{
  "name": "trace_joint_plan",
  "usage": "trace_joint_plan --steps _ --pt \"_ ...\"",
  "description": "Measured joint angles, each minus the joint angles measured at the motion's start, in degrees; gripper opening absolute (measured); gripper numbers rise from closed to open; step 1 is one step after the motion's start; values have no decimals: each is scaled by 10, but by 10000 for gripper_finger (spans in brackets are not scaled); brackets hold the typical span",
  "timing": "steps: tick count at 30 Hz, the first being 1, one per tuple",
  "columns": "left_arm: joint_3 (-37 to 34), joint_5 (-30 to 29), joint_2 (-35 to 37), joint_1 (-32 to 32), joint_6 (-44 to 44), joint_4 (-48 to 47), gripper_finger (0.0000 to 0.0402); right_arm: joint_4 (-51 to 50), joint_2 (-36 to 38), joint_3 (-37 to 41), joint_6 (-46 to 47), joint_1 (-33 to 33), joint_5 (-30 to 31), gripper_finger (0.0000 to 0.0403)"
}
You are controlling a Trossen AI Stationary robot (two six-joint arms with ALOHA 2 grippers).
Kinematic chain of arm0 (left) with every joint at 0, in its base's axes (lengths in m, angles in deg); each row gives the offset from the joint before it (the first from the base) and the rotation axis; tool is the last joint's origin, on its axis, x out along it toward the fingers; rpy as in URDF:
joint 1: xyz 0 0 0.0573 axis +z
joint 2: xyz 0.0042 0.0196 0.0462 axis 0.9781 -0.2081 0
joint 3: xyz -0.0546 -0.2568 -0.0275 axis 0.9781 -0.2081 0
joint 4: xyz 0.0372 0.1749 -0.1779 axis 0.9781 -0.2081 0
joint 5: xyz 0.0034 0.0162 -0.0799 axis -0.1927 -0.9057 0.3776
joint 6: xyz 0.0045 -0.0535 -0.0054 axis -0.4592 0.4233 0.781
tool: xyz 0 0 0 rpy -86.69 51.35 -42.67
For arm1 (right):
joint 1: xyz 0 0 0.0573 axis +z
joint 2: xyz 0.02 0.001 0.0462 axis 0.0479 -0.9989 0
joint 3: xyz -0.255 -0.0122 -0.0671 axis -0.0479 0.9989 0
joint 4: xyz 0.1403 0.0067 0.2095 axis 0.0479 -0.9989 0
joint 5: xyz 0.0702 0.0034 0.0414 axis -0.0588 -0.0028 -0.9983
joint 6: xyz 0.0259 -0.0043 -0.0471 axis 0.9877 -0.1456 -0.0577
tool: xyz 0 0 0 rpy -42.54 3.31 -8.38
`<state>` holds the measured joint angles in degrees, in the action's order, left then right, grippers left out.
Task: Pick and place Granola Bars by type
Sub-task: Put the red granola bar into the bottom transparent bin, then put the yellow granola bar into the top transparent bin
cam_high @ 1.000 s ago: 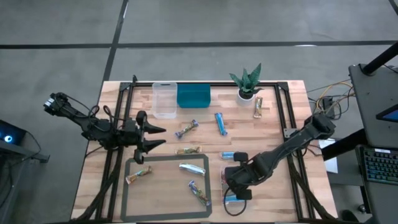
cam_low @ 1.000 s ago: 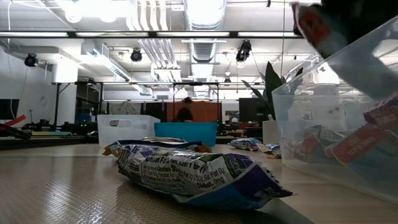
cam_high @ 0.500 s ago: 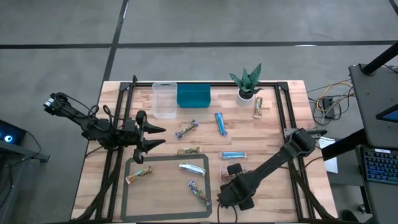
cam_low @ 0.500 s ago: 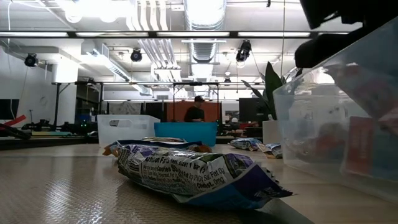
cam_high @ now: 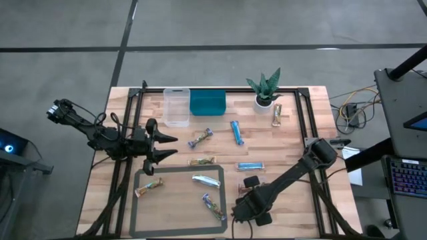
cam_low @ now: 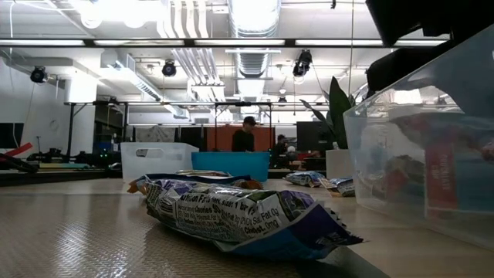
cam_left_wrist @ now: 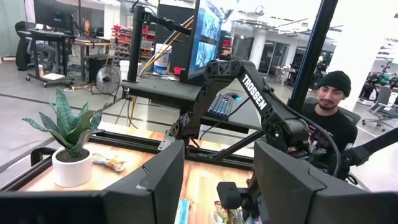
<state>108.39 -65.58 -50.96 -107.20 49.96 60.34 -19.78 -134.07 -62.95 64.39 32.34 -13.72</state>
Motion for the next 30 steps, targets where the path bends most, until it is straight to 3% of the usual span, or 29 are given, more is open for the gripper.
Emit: trace_joint_plan --steps 7,12,21,26,30 --pt "0 0 0 0 0 0 177 -6 20 -10 4 -2 0 122" --pt "0 0 0 0 -5 1 177 -61 28 -61 1 -4 23 150" --pt "0 0 0 0 2 1 177 -105 29 -185 13 -24 140 174" --pt "0 0 0 0 30 -1 177 -111 29 -237 83 -41 211 183" --pt "0 0 0 0 34 -2 177 -122 29 -262 125 -54 229 197"
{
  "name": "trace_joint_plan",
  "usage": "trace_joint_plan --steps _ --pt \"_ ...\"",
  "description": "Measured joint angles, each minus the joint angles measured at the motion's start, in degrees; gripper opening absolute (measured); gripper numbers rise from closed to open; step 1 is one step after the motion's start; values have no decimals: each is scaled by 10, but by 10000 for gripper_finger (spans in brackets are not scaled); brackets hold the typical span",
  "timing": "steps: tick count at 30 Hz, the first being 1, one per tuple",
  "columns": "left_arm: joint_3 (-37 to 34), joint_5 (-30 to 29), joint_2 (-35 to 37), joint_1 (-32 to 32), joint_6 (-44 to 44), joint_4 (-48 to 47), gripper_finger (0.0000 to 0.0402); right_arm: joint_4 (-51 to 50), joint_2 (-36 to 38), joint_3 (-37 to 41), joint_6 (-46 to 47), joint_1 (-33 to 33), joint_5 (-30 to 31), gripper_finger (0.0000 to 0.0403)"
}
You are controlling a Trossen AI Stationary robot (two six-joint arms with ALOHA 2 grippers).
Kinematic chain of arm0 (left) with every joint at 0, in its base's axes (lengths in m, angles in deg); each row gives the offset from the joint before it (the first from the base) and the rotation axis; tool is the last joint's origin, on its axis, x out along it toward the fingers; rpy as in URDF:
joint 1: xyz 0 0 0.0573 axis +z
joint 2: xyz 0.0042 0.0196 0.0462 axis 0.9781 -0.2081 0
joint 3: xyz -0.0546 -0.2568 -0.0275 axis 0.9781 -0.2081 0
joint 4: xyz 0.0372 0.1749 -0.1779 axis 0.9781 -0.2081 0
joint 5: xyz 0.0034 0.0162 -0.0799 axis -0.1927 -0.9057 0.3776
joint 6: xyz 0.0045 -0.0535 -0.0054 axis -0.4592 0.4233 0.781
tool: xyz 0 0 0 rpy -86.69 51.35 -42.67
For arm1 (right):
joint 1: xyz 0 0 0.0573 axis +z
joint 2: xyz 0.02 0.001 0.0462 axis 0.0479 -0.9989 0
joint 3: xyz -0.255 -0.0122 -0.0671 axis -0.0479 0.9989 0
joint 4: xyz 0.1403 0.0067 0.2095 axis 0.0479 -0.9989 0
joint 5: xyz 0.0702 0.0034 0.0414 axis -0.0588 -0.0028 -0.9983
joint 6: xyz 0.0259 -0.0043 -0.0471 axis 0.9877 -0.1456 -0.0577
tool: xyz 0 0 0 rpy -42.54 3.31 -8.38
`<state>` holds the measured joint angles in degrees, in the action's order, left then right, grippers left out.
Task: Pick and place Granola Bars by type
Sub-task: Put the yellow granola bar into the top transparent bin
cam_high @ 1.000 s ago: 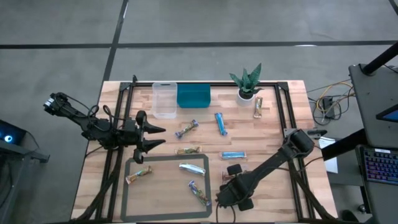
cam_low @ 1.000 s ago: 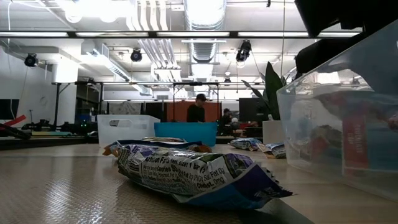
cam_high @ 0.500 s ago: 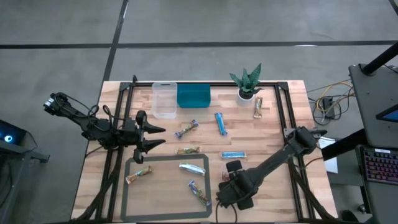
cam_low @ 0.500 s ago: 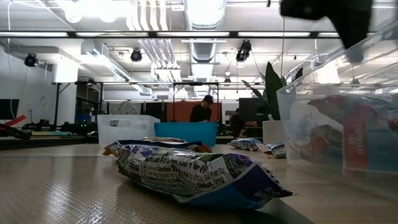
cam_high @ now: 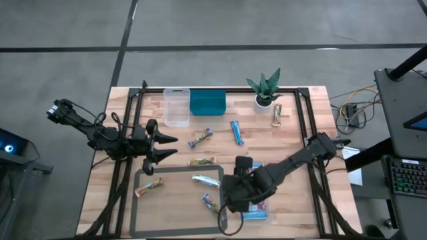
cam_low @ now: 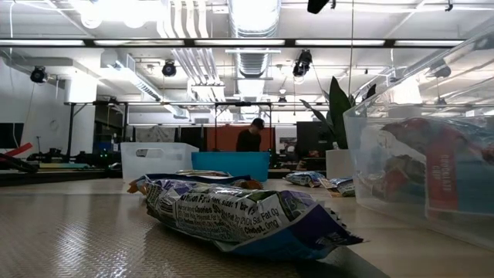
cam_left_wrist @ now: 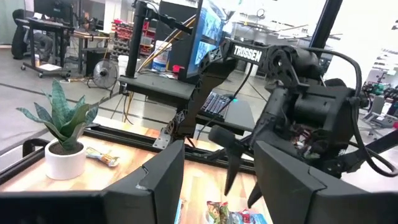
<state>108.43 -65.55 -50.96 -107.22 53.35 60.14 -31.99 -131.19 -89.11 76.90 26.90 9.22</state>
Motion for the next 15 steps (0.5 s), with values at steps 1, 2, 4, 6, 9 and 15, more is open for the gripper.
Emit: trace_joint_plan --steps 1,2,4,6,9,15 --pt "0 0 0 0 0 -1 177 -1 0 -2 11 -3 3 202" --pt "0 0 0 0 0 -2 177 0 0 -3 21 -6 6 207" --pt "0 0 0 0 0 -2 177 -3 0 -3 37 -12 7 219" --pt "0 0 0 0 -6 -2 177 -11 1 -3 53 -17 7 231" --pt "0 0 0 0 -14 -3 177 -13 1 -2 62 -22 8 250" --pt "0 0 0 0 -29 -3 177 -8 1 -2 86 -22 7 269"
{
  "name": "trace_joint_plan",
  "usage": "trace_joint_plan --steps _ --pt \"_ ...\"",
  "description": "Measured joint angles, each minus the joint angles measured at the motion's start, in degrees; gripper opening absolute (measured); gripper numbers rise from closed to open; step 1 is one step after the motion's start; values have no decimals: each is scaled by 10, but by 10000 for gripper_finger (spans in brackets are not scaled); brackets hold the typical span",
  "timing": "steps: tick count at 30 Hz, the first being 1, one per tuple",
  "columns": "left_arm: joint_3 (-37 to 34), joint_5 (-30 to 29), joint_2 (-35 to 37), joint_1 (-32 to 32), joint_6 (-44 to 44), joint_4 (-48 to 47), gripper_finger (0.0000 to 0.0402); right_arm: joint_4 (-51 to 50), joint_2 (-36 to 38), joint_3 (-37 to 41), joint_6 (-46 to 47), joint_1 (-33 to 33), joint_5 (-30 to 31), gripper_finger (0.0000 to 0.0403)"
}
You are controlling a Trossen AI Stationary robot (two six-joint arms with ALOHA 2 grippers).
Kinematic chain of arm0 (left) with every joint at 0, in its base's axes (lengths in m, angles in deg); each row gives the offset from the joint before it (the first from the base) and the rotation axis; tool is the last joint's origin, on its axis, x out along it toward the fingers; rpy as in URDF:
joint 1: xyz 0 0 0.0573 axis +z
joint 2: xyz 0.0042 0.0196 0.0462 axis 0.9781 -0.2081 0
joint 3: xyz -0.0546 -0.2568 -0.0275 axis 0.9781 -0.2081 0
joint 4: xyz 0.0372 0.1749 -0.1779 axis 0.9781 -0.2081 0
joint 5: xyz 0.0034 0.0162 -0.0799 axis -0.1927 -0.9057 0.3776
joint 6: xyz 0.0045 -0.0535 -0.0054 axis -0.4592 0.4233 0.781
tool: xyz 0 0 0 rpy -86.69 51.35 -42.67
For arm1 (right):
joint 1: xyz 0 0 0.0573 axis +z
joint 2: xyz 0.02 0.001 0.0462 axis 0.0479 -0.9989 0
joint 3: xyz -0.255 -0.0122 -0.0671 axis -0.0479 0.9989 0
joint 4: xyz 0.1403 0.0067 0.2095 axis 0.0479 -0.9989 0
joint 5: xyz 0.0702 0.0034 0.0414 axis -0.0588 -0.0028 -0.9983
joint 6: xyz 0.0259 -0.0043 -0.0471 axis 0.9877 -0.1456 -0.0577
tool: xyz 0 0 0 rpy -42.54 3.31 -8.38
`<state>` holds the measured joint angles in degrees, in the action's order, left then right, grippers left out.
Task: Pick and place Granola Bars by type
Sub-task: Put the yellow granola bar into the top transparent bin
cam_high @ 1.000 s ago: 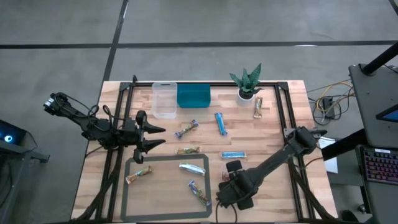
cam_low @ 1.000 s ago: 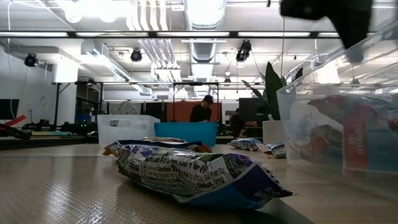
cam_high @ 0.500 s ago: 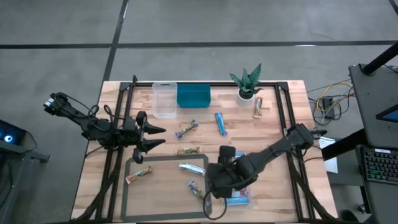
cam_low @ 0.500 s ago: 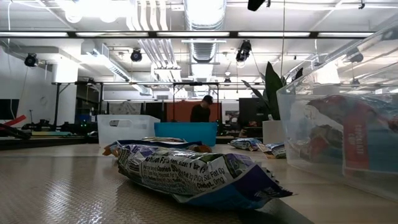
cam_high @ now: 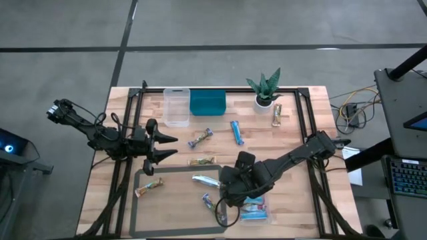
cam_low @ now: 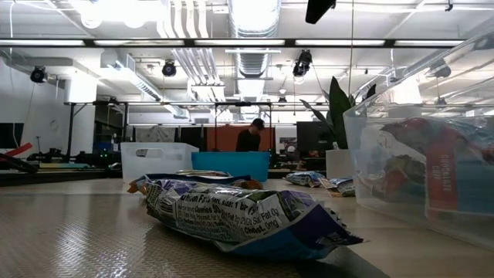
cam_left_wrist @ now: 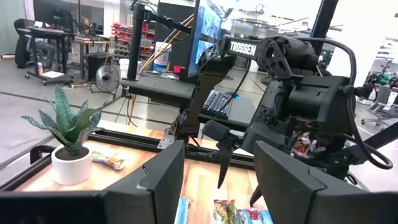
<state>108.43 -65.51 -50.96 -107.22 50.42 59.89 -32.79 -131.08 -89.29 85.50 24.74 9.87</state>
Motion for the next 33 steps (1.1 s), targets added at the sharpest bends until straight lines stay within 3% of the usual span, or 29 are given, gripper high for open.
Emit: trace_joint_plan --steps 6,22,29,33 --pt "0 0 0 0 -6 0 177 16 0 0 -25 -1 0 272" --pt "0 0 0 0 -19 1 177 -3 0 -35 181 -55 2 328" --pt "0 0 0 0 -20 1 177 -2 0 -40 241 -86 1 329" --pt "0 0 0 0 -20 1 177 -12 0 -40 325 -108 -1 325"
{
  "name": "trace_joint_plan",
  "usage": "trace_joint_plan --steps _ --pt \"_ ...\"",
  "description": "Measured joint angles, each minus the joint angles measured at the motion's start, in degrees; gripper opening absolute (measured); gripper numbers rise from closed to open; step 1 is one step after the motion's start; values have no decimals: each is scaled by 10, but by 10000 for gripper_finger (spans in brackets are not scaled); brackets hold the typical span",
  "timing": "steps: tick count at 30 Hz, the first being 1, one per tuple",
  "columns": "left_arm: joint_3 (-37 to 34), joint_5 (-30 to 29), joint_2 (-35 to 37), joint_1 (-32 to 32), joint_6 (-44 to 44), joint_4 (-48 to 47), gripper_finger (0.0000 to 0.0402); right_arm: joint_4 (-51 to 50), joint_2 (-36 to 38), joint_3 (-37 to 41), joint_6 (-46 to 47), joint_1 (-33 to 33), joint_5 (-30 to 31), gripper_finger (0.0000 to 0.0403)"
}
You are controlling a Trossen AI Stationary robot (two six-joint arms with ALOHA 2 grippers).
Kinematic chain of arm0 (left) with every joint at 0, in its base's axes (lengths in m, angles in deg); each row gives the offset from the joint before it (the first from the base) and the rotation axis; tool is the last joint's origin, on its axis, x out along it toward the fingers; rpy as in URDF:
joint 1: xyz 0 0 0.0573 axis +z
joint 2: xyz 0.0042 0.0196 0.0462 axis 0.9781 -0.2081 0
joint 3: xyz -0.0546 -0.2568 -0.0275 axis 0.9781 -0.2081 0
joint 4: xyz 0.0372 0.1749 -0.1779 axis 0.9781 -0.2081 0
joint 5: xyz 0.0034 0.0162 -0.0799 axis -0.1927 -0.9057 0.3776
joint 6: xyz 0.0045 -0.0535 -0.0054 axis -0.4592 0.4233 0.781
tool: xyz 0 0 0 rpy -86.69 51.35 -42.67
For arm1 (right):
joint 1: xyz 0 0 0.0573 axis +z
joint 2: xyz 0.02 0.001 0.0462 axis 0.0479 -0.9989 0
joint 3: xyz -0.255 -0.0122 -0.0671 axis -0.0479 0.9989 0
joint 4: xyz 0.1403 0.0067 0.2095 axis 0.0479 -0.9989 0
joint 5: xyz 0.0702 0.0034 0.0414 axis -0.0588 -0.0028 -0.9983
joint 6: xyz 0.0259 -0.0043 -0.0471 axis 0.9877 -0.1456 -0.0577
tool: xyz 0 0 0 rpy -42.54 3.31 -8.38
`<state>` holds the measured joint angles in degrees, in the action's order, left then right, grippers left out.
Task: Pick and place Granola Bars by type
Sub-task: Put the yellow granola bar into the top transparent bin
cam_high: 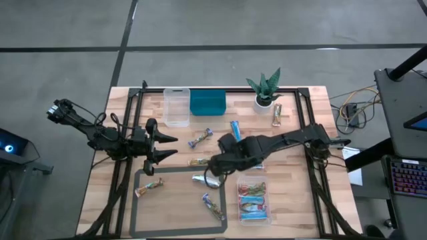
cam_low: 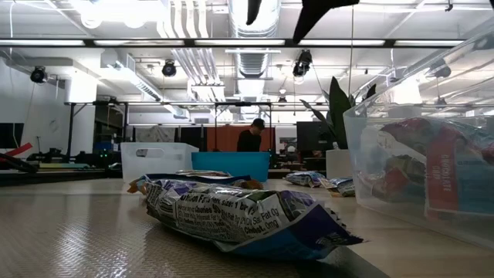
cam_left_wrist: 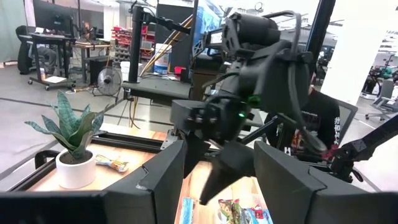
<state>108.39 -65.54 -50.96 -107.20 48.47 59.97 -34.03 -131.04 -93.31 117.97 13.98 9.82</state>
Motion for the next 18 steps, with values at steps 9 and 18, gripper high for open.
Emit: trace_joint_plan --steps 9,18 --pt "0 0 0 0 9 0 177 -102 1 3 163 -40 51 331" --pt "0 0 0 0 10 -1 177 -102 33 30 155 -77 91 329"
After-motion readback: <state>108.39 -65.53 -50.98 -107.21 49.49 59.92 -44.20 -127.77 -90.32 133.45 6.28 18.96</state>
